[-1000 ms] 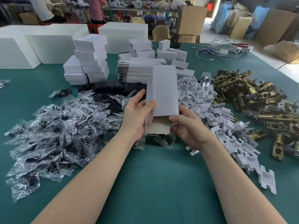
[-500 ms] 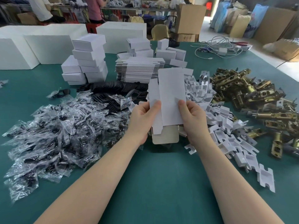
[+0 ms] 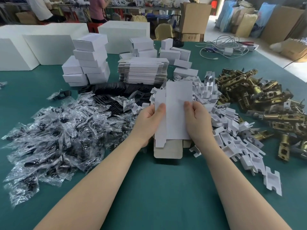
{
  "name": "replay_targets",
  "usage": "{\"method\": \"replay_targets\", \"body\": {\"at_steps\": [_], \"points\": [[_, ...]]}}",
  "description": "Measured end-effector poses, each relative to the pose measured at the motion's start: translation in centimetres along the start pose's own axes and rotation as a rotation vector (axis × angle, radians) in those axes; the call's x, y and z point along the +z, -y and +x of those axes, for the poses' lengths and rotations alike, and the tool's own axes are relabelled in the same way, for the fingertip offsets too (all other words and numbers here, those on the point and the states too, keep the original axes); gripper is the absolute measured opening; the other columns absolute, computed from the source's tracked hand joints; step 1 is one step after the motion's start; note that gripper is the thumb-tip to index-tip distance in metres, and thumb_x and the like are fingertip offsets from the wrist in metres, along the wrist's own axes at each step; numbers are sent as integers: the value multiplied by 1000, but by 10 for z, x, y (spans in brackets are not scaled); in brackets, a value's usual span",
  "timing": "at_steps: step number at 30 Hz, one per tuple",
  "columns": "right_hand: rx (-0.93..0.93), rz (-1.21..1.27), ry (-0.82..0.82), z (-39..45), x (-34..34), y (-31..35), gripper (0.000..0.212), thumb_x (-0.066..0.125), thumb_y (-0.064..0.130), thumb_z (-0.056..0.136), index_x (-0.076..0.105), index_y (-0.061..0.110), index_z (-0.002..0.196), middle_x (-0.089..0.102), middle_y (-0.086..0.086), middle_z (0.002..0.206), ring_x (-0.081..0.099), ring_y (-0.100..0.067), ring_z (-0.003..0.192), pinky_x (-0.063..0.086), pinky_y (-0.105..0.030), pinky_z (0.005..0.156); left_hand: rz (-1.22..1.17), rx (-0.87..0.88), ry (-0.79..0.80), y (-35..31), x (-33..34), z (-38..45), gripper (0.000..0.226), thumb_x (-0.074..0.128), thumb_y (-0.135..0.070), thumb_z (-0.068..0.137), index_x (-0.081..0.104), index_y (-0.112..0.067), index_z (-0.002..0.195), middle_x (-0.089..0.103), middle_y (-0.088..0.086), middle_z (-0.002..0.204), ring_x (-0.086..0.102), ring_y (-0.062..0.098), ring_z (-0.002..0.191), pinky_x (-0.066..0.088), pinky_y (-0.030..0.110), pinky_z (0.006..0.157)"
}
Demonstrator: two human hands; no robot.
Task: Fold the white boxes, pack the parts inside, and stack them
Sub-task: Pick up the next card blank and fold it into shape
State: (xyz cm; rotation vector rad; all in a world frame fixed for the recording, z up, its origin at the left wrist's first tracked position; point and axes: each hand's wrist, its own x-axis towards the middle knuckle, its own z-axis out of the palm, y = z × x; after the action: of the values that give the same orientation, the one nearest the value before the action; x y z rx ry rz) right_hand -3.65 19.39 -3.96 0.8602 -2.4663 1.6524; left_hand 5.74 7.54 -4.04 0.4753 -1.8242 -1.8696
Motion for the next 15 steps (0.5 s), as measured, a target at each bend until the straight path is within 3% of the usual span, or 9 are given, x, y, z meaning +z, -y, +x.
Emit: {"method": "replay_targets", "body": {"at_steps": [4, 7, 9, 11, 15], "points": [[39, 72, 36, -2, 3, 1, 43, 42, 33, 104, 51, -1, 80, 47, -8, 68, 41, -15, 63, 31, -28, 56, 60, 33, -34, -1, -4, 0, 35, 51, -26, 103, 57, 4, 87, 62, 21, 88, 57, 24, 81, 43, 39, 75], [41, 40, 77, -3, 3, 0, 43, 40, 36, 104, 43, 15, 67, 40, 3, 59, 35, -4, 52, 26, -21, 49, 69, 41, -97, -2, -2, -1, 47, 52, -36, 99, 55, 11, 97, 62, 34, 103, 61, 35, 84, 49, 48, 76], [15, -9, 110, -4, 4, 1, 45, 39, 35, 105, 36, 20, 63, 35, 8, 55, 35, -3, 47, 28, -19, 46, 15, 11, -159, -1, -2, 1, 35, 50, -34, 102, 60, -1, 99, 68, 23, 107, 67, 37, 96, 53, 52, 84], [-9, -28, 115, -5, 5, 2, 43, 39, 34, 105, 37, 20, 64, 37, 6, 56, 37, -2, 48, 30, -18, 46, -21, 5, -173, 1, -3, 3, 26, 47, -34, 104, 62, -14, 98, 72, 11, 103, 69, 24, 94, 55, 44, 84], [-19, -7, 93, -5, 4, 4, 42, 39, 34, 105, 38, 17, 67, 36, 5, 57, 34, -5, 49, 29, -19, 46, 236, 166, -197, 2, -4, 3, 20, 46, -30, 103, 54, -14, 94, 57, -2, 78, 52, 6, 66, 42, 19, 60]]}}
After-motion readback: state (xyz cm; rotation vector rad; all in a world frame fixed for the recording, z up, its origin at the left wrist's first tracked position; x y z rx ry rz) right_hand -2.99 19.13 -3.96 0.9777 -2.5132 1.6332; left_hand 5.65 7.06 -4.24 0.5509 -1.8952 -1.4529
